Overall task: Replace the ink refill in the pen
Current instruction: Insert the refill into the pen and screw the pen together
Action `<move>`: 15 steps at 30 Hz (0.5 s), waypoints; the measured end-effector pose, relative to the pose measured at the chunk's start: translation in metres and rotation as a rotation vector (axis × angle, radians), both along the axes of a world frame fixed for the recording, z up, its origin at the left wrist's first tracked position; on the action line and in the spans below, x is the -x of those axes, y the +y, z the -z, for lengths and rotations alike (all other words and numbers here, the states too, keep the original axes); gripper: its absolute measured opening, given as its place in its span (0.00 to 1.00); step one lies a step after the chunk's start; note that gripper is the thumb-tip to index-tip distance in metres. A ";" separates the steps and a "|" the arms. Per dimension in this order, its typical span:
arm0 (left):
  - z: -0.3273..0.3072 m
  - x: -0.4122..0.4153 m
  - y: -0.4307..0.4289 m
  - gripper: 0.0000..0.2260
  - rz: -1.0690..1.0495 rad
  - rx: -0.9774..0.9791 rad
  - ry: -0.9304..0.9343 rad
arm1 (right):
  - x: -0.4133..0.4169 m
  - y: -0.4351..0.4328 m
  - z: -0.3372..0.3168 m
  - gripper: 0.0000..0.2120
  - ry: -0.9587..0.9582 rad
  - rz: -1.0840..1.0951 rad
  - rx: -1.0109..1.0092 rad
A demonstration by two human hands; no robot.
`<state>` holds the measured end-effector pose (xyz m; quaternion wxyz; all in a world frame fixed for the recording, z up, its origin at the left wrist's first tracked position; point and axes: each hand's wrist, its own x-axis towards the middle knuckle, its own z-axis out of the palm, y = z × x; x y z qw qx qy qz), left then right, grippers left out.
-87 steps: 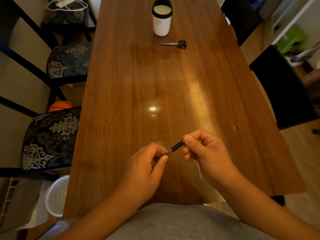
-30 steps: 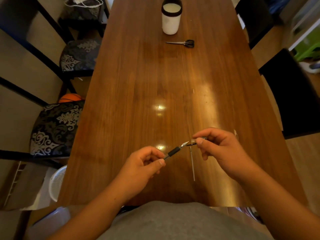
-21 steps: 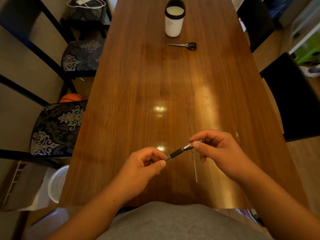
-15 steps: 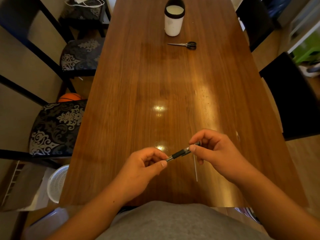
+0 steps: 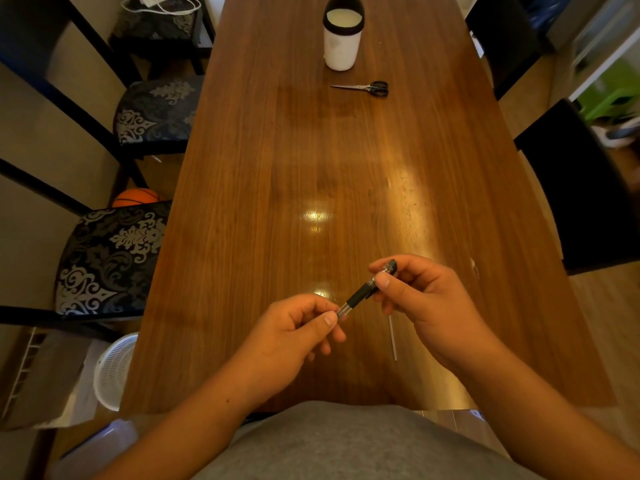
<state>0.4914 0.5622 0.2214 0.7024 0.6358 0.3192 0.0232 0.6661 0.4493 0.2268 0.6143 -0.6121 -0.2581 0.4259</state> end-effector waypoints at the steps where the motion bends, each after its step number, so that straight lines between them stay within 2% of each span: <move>1: -0.001 0.000 0.000 0.08 0.003 0.006 0.002 | 0.002 0.001 -0.001 0.12 -0.004 0.029 -0.014; 7: -0.004 -0.002 0.001 0.09 0.007 0.063 0.001 | 0.007 0.005 -0.005 0.13 -0.113 0.101 -0.081; 10: -0.005 -0.004 0.000 0.10 -0.006 0.248 -0.035 | 0.007 0.006 -0.007 0.13 -0.094 0.107 -0.098; 12: -0.006 -0.004 0.001 0.07 -0.016 0.384 -0.069 | 0.006 0.007 -0.008 0.13 -0.078 0.104 -0.108; 15: -0.006 -0.004 0.004 0.07 -0.008 0.483 -0.101 | 0.006 0.009 -0.008 0.13 -0.051 0.095 -0.122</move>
